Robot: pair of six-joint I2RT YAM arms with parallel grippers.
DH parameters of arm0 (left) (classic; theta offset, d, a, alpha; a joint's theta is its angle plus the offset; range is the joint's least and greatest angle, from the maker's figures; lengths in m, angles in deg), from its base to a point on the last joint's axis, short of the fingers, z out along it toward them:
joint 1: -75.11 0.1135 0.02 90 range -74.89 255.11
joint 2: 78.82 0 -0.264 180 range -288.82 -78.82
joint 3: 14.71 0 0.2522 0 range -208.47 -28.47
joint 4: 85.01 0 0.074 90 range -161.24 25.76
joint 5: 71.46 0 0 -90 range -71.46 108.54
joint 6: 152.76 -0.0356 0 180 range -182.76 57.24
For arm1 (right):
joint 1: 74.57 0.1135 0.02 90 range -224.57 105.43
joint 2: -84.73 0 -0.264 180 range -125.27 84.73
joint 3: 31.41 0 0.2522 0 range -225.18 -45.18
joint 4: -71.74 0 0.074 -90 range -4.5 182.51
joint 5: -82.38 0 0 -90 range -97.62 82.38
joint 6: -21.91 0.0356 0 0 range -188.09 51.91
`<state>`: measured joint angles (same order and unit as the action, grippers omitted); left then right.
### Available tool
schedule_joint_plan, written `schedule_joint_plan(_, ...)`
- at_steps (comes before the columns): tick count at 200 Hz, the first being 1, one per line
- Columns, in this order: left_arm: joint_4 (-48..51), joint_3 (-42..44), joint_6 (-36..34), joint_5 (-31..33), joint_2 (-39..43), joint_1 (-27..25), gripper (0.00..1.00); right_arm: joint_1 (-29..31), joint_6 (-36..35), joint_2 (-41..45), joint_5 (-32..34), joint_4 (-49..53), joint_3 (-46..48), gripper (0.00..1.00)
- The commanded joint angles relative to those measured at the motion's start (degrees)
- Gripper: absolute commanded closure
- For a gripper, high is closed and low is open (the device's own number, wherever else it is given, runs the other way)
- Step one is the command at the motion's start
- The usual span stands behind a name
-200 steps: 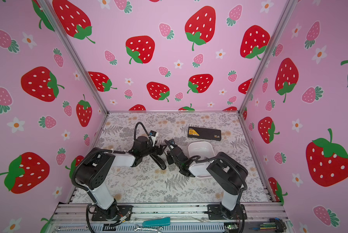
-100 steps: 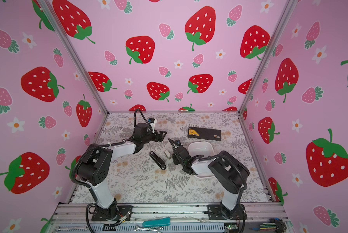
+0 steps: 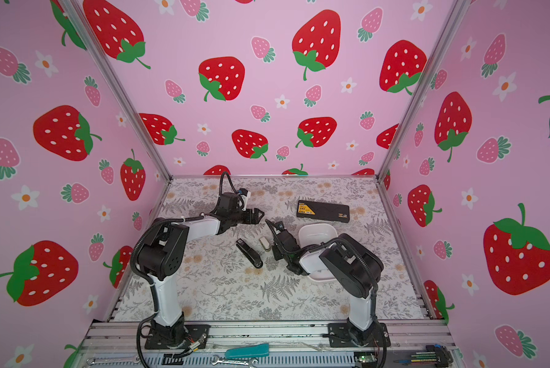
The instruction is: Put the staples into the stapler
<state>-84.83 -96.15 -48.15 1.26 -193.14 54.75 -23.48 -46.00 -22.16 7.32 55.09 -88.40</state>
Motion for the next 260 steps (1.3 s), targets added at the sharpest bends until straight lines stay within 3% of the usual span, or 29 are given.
schedule_joint_plan(1,2.6,-3.1,-1.2,-1.7,-1.4,-0.9,0.09,-0.1,-0.3,-2.0,-1.7,2.0,0.7,0.7)
schedule_joint_plan(55,2.1,-2.8,-5.3,-2.9,-2.7,-3.7,0.09,-0.4,-0.2,-2.3,-2.9,0.9,0.8,0.73)
schedule_joint_plan(125,-1.0,3.5,-13.4,-7.1,0.6,-7.4,0.09,-1.3,0.6,-1.9,-4.4,-0.3,1.6,0.73)
schedule_joint_plan(194,0.9,6.1,-15.7,-3.9,1.7,-9.1,0.09,-1.4,0.9,8.4,-4.0,0.4,4.9,0.57)
schedule_joint_plan(234,1.2,5.9,-15.5,-3.4,1.4,-9.2,0.09,-1.2,0.9,18.6,-3.1,3.1,6.8,0.63)
schedule_joint_plan(260,0.8,6.3,-15.5,-3.0,1.5,-9.0,0.09,-1.2,1.4,20.8,-2.8,4.0,6.0,0.71)
